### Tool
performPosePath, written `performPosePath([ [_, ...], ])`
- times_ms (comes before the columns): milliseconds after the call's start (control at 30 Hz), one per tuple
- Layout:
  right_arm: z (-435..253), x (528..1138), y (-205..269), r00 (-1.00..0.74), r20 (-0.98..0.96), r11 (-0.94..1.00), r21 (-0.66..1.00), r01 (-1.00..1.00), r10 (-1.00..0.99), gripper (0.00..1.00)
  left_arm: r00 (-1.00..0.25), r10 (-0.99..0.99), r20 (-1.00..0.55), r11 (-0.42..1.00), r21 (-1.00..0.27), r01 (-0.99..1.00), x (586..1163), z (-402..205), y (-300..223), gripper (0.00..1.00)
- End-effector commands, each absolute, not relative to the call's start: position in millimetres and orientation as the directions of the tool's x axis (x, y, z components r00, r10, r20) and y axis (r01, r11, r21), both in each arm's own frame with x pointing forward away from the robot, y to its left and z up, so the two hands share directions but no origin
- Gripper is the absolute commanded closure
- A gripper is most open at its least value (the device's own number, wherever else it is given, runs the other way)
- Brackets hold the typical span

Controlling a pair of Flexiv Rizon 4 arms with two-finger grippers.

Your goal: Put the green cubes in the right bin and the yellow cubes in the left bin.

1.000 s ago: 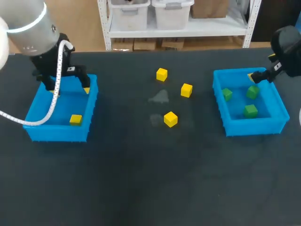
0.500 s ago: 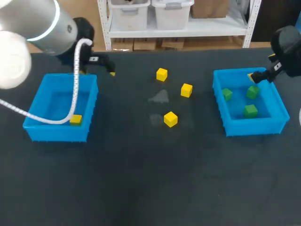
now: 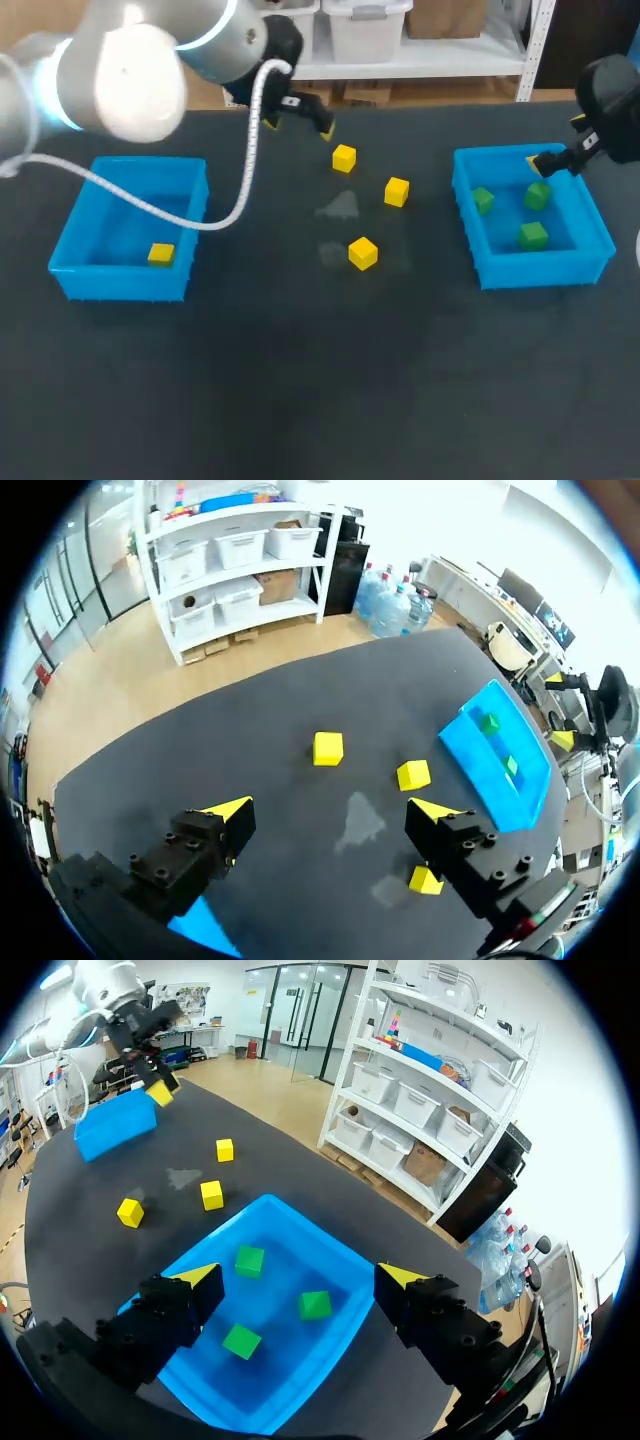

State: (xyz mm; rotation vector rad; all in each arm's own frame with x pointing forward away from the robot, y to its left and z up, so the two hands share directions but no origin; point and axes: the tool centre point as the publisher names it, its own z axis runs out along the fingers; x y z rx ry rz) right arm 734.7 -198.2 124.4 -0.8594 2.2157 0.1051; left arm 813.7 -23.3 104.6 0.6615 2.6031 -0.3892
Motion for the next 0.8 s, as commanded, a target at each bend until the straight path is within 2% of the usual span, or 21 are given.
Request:
performPosePath([
  [33,125.0,734.3,-198.3,-0.499,-0.671,0.772,-0.178,-0.610,-0.549,0.00,-0.831,0.438,-0.342,0.844,-0.164,0.512,864.0,77.3,-61.2,0.00],
  [400,125.0,734.3,-198.3,-0.499,-0.671,0.772,-0.178,-0.610,-0.549,0.00,-0.842,0.465,-0.272,0.844,-0.150,0.514,873.0,43.0,-86.0,0.00],
  [800,125.0,734.3,-198.3,-0.499,-0.671,0.772,-0.178,-0.610,-0.549,0.00,-0.855,0.470,-0.221,0.851,-0.143,0.505,873.2,17.2,-88.3,0.00],
])
